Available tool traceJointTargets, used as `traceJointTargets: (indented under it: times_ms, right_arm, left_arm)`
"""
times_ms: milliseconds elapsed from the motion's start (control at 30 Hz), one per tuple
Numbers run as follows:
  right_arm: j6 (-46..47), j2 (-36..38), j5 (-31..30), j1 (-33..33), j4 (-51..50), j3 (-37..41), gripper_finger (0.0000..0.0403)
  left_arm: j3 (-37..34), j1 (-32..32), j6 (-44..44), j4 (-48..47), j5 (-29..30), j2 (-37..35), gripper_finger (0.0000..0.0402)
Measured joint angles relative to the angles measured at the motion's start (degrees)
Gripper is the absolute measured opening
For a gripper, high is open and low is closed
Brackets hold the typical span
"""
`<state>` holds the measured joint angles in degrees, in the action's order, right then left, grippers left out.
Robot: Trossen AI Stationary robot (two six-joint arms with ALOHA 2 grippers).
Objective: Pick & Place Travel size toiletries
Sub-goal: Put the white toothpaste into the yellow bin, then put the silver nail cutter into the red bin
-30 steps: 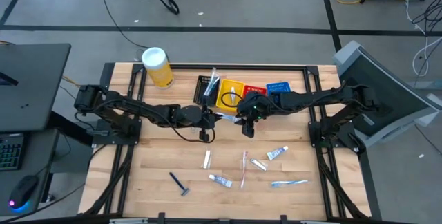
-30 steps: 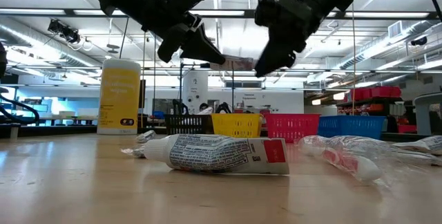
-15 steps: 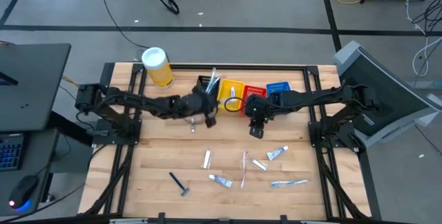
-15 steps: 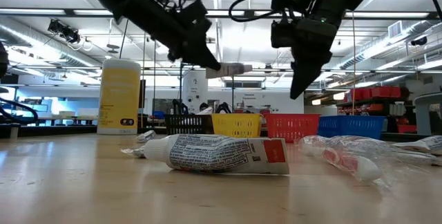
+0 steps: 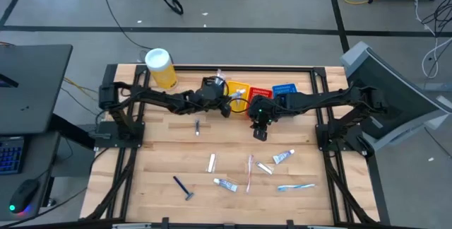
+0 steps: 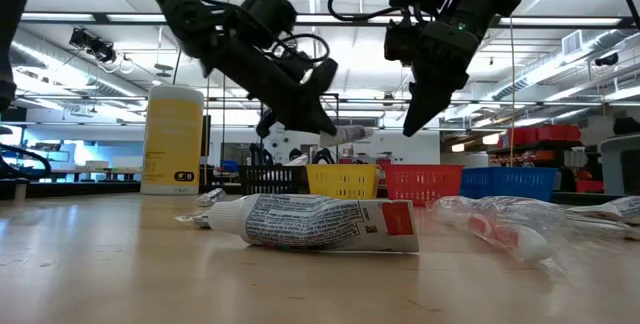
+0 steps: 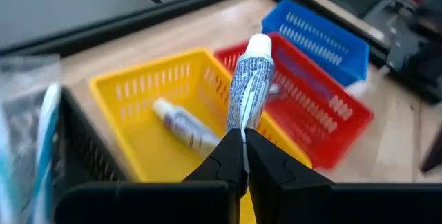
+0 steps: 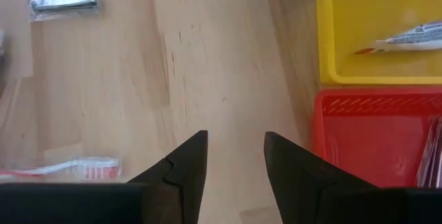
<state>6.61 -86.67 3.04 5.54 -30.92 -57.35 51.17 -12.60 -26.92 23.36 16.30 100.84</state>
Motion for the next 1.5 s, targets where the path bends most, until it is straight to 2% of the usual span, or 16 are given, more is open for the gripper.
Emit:
traceJointTargets:
  times_ms: [167, 333, 733, 900, 1033, 1167, 1500]
  right_arm:
    - [0.0, 0.0, 0.0, 0.0, 0.3, 0.0, 0.0152]
    - [0.0, 0.0, 0.0, 0.0, 0.3, 0.0, 0.0152]
    - [-1.0, 0.0, 0.1, -0.1, 1.1, 0.0, 0.0152]
    - [-0.9, 0.0, 0.1, -0.1, 1.2, 0.0, 0.0152]
    - [-0.9, 0.0, 0.2, -0.1, 1.2, 0.0, 0.0152]
    - [-0.9, 0.0, 0.1, -0.1, 1.6, 0.0, 0.0152]
    - [-1.0, 0.0, 0.1, -0.1, 2.9, 0.0, 0.0152]
  left_arm:
    - [5.7, -0.1, -0.6, -7.9, 3.6, 4.5, 0.0016]
    - [10.3, -0.3, -0.4, -15.6, 3.2, 7.2, 0.0026]
    - [11.0, -0.8, 2.4, -17.1, 1.5, 6.9, 0.0082]
    - [11.0, -0.7, 8.7, -21.1, -3.7, 2.8, 0.0093]
    - [11.0, -0.5, 6.2, -31.8, -6.1, -3.1, 0.0093]
    - [10.9, 0.3, 0.0, -44.5, -6.6, -7.5, 0.0092]
    - [8.1, 4.6, -10.1, -59.1, -4.8, -8.2, 0.0119]
